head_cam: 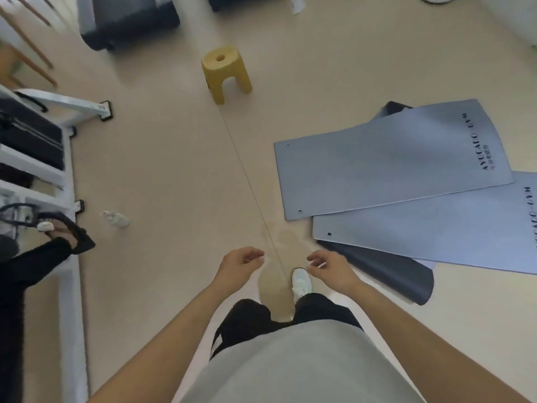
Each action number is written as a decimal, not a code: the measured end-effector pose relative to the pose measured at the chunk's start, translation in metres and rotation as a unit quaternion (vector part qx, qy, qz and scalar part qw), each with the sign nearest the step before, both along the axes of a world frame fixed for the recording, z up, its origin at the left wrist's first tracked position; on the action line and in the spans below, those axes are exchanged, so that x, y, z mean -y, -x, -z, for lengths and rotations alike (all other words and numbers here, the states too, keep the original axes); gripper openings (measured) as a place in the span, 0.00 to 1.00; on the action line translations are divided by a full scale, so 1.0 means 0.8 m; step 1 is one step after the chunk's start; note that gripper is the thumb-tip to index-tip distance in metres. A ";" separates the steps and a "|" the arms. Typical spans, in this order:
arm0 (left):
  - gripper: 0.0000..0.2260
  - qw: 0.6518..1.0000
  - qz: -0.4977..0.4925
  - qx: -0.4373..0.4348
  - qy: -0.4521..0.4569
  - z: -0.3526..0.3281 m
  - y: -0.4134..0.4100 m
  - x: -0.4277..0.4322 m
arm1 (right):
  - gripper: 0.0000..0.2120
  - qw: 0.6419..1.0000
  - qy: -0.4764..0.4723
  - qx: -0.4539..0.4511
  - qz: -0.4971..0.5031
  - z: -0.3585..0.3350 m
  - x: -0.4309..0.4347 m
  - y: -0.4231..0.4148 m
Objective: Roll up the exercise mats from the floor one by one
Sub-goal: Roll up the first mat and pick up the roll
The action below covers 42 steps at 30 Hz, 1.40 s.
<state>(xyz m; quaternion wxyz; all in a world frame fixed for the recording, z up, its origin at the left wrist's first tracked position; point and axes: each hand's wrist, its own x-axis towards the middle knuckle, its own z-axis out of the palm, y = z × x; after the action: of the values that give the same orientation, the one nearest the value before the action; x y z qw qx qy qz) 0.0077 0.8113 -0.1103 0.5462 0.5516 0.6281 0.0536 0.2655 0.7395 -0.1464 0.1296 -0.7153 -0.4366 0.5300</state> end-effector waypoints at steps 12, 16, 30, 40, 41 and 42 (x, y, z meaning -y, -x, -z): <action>0.07 0.997 -0.028 0.046 0.060 0.031 -0.003 -0.338 | 0.07 0.998 0.000 0.036 0.059 0.013 -0.348 -0.027; 0.06 0.996 -0.003 0.063 0.067 0.047 0.009 -0.494 | 0.09 0.993 0.043 0.049 0.100 0.018 -0.449 -0.004; 0.05 0.956 0.277 -0.032 0.087 0.079 -0.152 -0.962 | 0.13 0.939 0.034 0.012 0.343 0.069 -0.763 -0.012; 0.08 0.881 0.441 -0.150 0.084 0.282 -0.334 -1.130 | 0.17 0.852 0.072 -0.047 0.516 0.300 -0.894 -0.092; 0.09 0.865 0.467 -0.160 0.086 0.312 -0.349 -1.139 | 0.17 0.838 0.077 -0.049 0.538 0.325 -0.899 -0.095; 0.10 0.851 0.490 -0.170 0.088 0.341 -0.363 -1.146 | 0.17 0.825 0.082 -0.050 0.557 0.349 -0.904 -0.095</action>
<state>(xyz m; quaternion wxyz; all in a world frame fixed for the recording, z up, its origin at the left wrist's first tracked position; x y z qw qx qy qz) 0.2982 1.7282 -0.3834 0.4324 0.7379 0.3618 -0.3709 0.3419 1.4623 -0.4256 0.3649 -0.8176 0.0880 0.4366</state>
